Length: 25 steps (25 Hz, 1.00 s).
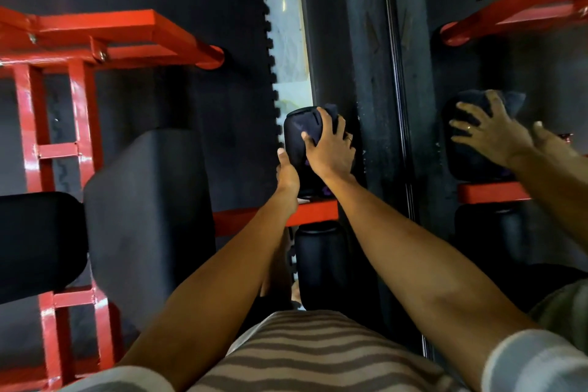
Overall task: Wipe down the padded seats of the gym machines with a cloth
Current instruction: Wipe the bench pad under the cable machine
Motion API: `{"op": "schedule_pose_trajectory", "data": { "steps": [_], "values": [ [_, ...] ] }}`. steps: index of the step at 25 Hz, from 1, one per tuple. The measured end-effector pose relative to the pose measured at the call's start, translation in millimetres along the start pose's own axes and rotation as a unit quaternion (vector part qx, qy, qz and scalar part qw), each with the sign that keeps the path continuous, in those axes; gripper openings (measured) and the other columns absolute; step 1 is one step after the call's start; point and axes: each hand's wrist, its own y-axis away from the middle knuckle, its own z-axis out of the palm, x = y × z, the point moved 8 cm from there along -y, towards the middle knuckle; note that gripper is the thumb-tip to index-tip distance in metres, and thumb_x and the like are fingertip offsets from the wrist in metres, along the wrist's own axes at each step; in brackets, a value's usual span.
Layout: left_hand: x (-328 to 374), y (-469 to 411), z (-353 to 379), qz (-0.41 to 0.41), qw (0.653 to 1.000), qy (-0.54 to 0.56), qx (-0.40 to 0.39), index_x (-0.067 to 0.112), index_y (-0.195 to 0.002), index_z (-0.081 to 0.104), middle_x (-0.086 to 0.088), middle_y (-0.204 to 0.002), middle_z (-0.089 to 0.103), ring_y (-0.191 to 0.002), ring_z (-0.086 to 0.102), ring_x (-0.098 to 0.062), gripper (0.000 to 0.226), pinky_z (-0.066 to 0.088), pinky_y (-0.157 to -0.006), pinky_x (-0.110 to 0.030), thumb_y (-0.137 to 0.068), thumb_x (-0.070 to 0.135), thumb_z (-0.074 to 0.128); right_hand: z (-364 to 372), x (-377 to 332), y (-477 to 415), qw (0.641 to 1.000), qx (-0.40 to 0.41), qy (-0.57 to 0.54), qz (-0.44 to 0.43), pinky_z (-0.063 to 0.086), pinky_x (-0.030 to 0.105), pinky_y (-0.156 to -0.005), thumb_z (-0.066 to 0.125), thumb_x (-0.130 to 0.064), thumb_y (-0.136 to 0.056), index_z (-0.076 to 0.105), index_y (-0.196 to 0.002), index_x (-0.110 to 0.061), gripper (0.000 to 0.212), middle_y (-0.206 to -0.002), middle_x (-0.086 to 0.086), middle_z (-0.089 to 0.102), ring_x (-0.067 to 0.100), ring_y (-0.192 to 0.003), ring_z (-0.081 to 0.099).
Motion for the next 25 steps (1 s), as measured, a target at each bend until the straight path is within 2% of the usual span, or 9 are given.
{"op": "schedule_pose_trajectory", "data": {
  "steps": [3, 5, 8, 10, 11, 15, 21, 23, 25],
  "values": [
    [16.6, 39.1, -9.0, 0.018, 1.0, 0.012, -0.017, 0.021, -0.158, 0.032, -0.008, -0.159, 0.04, -0.144, 0.039, -0.028, 0.095, 0.03, -0.121, -0.046, -0.089, 0.084, 0.019, 3.0, 9.9, 16.3, 1.0, -0.025, -0.01, 0.006, 0.038, 0.065, -0.109, 0.054, -0.059, -0.096, 0.014, -0.159, -0.042, 0.077, -0.165, 0.013, 0.02, 0.05, -0.142, 0.033],
    [14.7, 36.1, -14.6, 0.047, 0.999, 0.007, -0.023, 0.013, -0.153, 0.042, -0.007, -0.152, 0.048, -0.14, 0.045, -0.025, 0.081, 0.033, -0.119, -0.04, -0.1, 0.071, 0.02, 6.6, 19.1, 33.8, 0.999, -0.028, -0.018, 0.008, 0.04, 0.064, -0.107, 0.057, -0.059, -0.094, 0.014, -0.158, -0.043, 0.079, -0.163, 0.013, 0.023, 0.05, -0.139, 0.037],
    [6.8, 42.4, -24.0, 0.07, 0.997, 0.013, -0.032, 0.014, -0.122, 0.065, -0.003, -0.124, 0.067, -0.118, 0.062, -0.022, 0.075, 0.046, -0.109, -0.039, -0.098, 0.074, 0.027, 11.8, 32.2, 60.1, 0.999, -0.043, -0.03, 0.005, 0.042, 0.064, -0.105, 0.06, -0.056, -0.094, 0.014, -0.158, -0.042, 0.08, -0.162, 0.013, 0.024, 0.05, -0.137, 0.039],
    [-7.1, 32.2, -31.5, 0.083, 0.996, 0.02, -0.029, 0.017, -0.127, 0.065, -0.006, -0.129, 0.068, -0.117, 0.064, -0.025, 0.099, 0.047, -0.108, -0.045, -0.075, 0.094, 0.031, 11.3, 36.4, 78.3, 0.998, -0.05, -0.032, -0.003, 0.045, 0.061, -0.103, 0.064, -0.051, -0.093, 0.014, -0.157, -0.04, 0.082, -0.159, 0.013, 0.026, 0.048, -0.135, 0.042],
    [-12.2, 29.7, -35.3, 0.087, 0.996, 0.013, -0.031, 0.018, -0.135, 0.061, -0.006, -0.134, 0.065, -0.121, 0.062, -0.026, 0.105, 0.045, -0.11, -0.047, -0.071, 0.095, 0.031, 10.6, 39.1, 87.2, 0.998, -0.052, -0.037, -0.006, 0.047, 0.06, -0.102, 0.067, -0.047, -0.092, 0.015, -0.157, -0.039, 0.083, -0.157, 0.012, 0.028, 0.047, -0.133, 0.044],
    [-10.6, 77.6, -52.1, 0.15, 0.988, 0.007, -0.028, 0.013, -0.148, 0.048, -0.007, -0.148, 0.052, -0.135, 0.049, -0.023, 0.069, 0.034, -0.118, -0.043, -0.104, 0.062, 0.025, 4.9, 49.0, 122.8, 0.997, -0.055, -0.046, -0.038, 0.051, 0.052, -0.094, 0.072, -0.04, -0.089, 0.018, -0.154, -0.04, 0.085, -0.151, 0.009, 0.035, 0.041, -0.127, 0.052],
    [-49.3, 126.6, -115.8, 0.199, 0.98, 0.018, -0.003, 0.015, -0.151, 0.044, -0.003, -0.152, 0.048, -0.139, 0.045, -0.022, 0.065, 0.029, -0.121, -0.047, -0.106, 0.059, 0.025, -2.9, 23.3, 169.2, 0.99, -0.084, -0.024, -0.114, 0.05, 0.047, -0.098, 0.073, -0.045, -0.088, 0.021, -0.152, -0.041, 0.083, -0.149, 0.007, 0.048, 0.034, -0.124, 0.059],
    [-62.6, 147.9, -143.9, 0.219, 0.975, 0.013, 0.025, 0.017, -0.146, 0.05, -0.002, -0.148, 0.052, -0.134, 0.049, -0.023, 0.064, 0.033, -0.118, -0.048, -0.105, 0.06, 0.027, 0.7, 5.5, 191.2, 0.983, -0.098, -0.026, -0.15, 0.048, 0.043, -0.098, 0.074, -0.044, -0.087, 0.024, -0.153, -0.038, 0.083, -0.149, 0.006, 0.051, 0.034, -0.126, 0.059],
    [-75.3, 169.7, -177.8, 0.251, 0.965, -0.019, 0.079, 0.017, -0.133, 0.06, -0.013, -0.138, 0.06, -0.125, 0.057, -0.03, 0.056, 0.042, -0.111, -0.049, -0.104, 0.058, 0.035, 9.6, -19.4, 216.1, 0.974, -0.116, -0.012, -0.195, 0.047, 0.04, -0.096, 0.076, -0.045, -0.086, 0.025, -0.155, -0.036, 0.087, -0.149, 0.005, 0.053, 0.033, -0.127, 0.058]
  ]
}}
